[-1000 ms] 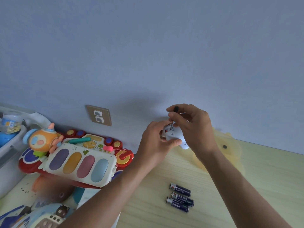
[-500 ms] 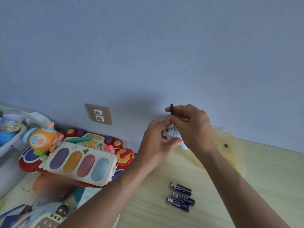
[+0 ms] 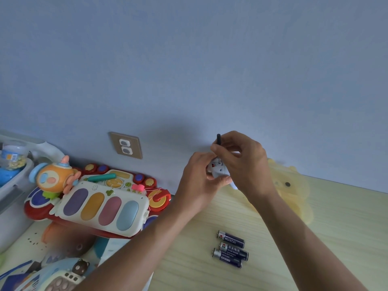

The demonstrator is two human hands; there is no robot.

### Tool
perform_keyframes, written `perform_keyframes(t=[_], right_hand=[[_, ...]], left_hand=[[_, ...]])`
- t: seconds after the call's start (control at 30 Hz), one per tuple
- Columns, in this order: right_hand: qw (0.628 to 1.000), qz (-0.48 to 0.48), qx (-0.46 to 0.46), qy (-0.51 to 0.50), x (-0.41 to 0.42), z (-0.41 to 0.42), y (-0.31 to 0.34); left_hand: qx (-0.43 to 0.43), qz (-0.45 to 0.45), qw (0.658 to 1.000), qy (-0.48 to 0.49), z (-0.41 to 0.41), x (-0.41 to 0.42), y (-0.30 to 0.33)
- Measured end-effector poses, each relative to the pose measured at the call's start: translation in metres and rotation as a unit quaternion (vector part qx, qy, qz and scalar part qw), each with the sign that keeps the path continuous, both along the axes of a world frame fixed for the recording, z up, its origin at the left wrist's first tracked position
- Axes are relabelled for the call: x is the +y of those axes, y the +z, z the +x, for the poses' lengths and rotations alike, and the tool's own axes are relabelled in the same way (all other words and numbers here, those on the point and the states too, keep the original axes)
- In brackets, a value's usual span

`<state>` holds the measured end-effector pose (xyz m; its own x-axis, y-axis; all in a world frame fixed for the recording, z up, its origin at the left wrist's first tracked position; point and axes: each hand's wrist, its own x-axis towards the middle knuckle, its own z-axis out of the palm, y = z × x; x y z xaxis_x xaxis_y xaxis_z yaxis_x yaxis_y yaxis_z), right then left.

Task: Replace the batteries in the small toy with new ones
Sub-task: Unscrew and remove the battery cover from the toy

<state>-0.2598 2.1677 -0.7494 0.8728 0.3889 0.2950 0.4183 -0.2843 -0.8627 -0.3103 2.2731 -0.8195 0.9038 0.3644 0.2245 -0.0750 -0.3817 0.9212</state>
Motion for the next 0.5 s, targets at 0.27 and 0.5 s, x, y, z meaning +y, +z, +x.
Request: perform_keyframes(t=[0.27, 0.5], right_hand=[[0.998, 0.026, 0.058, -0.003, -0.012, 0.0, 0.004], [0.992, 0.067, 0.064, -0.091, -0.074, -0.006, 0.018]], left_hand=[[0.003, -0.027, 1.0, 0.001, 0.0, 0.001, -0.004], [0.002, -0.074, 0.997, 0.002, 0.001, 0.004, -0.006]])
